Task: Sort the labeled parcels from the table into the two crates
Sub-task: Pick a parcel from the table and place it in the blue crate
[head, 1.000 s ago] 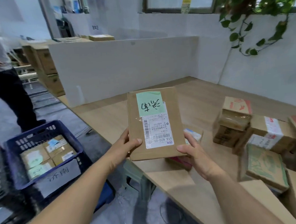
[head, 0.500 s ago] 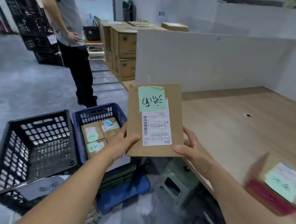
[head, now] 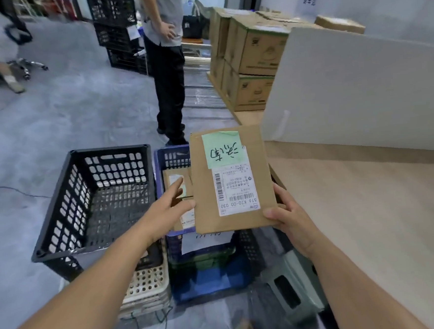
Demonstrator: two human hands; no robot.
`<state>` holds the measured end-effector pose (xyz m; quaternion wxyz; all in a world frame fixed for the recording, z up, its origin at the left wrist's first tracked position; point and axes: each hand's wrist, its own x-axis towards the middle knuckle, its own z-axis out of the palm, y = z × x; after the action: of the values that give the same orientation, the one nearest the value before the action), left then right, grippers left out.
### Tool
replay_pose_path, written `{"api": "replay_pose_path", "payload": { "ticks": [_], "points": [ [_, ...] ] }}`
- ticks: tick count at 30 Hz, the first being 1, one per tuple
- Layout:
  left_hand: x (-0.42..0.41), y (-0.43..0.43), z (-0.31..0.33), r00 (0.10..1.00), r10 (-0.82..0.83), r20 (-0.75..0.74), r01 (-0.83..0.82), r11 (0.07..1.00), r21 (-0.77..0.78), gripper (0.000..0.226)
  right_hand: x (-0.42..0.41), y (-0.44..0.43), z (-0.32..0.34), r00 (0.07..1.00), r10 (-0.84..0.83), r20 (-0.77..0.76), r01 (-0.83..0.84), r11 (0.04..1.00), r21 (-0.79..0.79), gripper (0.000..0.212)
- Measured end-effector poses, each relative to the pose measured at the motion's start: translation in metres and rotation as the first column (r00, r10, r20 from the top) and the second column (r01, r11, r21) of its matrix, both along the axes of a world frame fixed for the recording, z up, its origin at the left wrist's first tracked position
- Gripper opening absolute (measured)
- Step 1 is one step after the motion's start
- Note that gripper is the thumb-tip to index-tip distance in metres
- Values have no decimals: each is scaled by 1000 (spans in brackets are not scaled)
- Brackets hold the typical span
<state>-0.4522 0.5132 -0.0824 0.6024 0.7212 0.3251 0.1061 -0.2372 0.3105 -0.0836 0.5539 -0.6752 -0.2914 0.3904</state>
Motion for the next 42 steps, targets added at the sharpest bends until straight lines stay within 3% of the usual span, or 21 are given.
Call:
{"api": "replay_pose_path", "payload": {
  "ticks": [3,6,11,21,36,42],
  "points": [
    [5,17,-17,994,41,-98,-25,988,156,81,22,25,-15,999,22,-41,-23,1000,-20,96],
    [18,39,-31,970,93,-226,-16,947,322,89,49,54,-29,993,59,-100,-61,998,-15,96],
    [55,75,-45,909,161,-384,26,898,439,96,96,110,-54,978,123,-168,-129,991,-30,98],
    [107,137,-83,787,203,-583,144,858,493,90,156,197,-127,957,135,-258,-171,978,-123,96],
    [134,278,-195,740,160,-653,293,798,527,88,160,322,-260,947,87,-309,-176,946,-274,89],
    [124,312,-225,734,192,-651,286,782,553,85,156,373,-308,944,68,-324,-170,939,-298,96]
  ]
}}
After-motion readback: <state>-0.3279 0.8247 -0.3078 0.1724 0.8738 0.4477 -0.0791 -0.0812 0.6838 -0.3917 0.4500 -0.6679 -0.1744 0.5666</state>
